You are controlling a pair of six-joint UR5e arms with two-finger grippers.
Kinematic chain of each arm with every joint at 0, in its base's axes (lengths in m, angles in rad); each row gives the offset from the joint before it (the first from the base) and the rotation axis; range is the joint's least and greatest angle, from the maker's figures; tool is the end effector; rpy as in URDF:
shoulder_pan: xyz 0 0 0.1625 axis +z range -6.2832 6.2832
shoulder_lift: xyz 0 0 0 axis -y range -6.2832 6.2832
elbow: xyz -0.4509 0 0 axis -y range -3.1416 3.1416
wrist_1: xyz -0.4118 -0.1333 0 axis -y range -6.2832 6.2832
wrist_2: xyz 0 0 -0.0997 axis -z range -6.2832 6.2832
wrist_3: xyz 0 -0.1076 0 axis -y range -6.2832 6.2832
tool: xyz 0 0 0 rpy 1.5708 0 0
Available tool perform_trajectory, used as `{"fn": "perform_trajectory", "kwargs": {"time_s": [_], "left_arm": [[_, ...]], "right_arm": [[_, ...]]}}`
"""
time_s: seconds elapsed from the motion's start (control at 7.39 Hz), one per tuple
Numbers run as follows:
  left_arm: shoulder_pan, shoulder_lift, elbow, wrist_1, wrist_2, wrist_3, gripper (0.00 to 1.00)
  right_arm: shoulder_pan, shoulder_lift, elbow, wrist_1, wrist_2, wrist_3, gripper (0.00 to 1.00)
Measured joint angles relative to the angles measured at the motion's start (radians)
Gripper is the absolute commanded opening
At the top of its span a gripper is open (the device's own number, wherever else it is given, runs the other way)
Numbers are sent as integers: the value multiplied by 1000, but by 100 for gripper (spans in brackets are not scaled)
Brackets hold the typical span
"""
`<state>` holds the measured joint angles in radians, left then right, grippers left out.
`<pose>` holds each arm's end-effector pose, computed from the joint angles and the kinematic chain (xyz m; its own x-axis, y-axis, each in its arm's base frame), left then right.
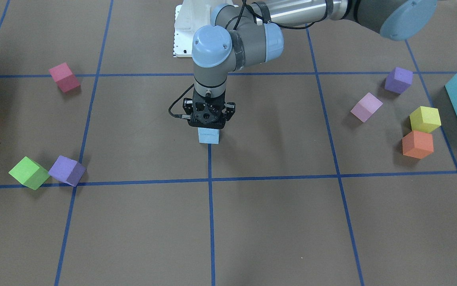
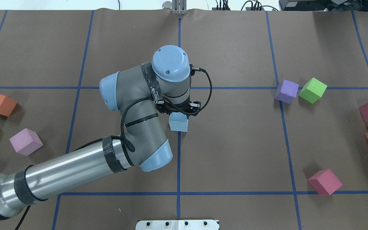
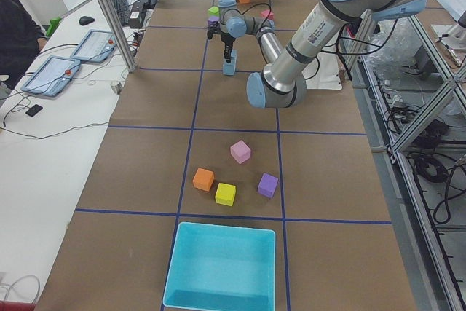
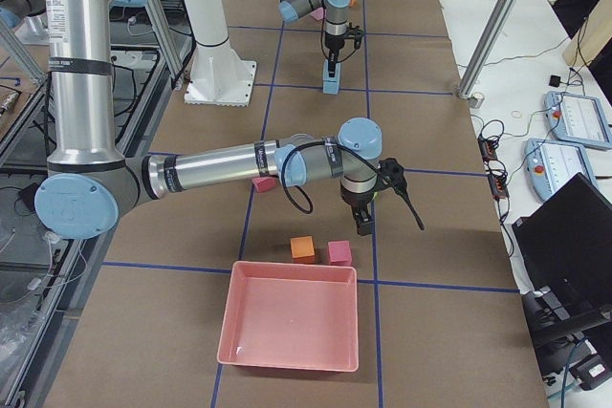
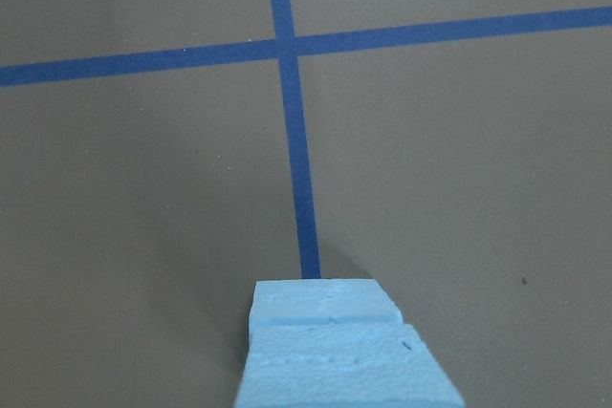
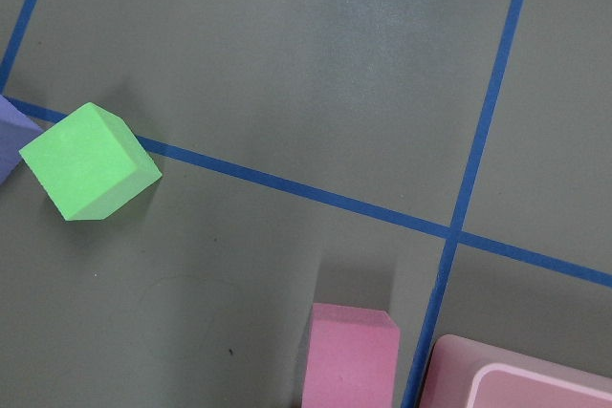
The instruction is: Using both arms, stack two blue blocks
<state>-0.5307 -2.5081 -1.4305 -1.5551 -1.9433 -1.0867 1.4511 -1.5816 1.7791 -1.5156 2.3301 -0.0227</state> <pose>0.6359 -0.4823 0.1358 0.6585 0.1162 -0.7436 -0.0634 0.9931 0.0990 -0.0027 -0.5184 0.5832 0.6968 -0.2792 0.6607 0.1315 0.9552 0.2651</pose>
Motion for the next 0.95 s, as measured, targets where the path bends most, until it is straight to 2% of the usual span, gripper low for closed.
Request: {"fn": "perform_trajectory", "kwargs": {"time_s": [0.14,0.27,0.54,0.95], "left_arm": [[0,2,-1,1,1,-1,72],[0,3,-3,1,1,-3,77],[0,2,-5,2,1,-8,97],[-3,5,-41,7,2,-8,98]], "right_arm": [[0,0,0,0,0,1,100],[0,1,-1,-1,0,1,100],[0,6,-3,-2,0,1,100],[0,8,-4,-2,0,1,100]]}}
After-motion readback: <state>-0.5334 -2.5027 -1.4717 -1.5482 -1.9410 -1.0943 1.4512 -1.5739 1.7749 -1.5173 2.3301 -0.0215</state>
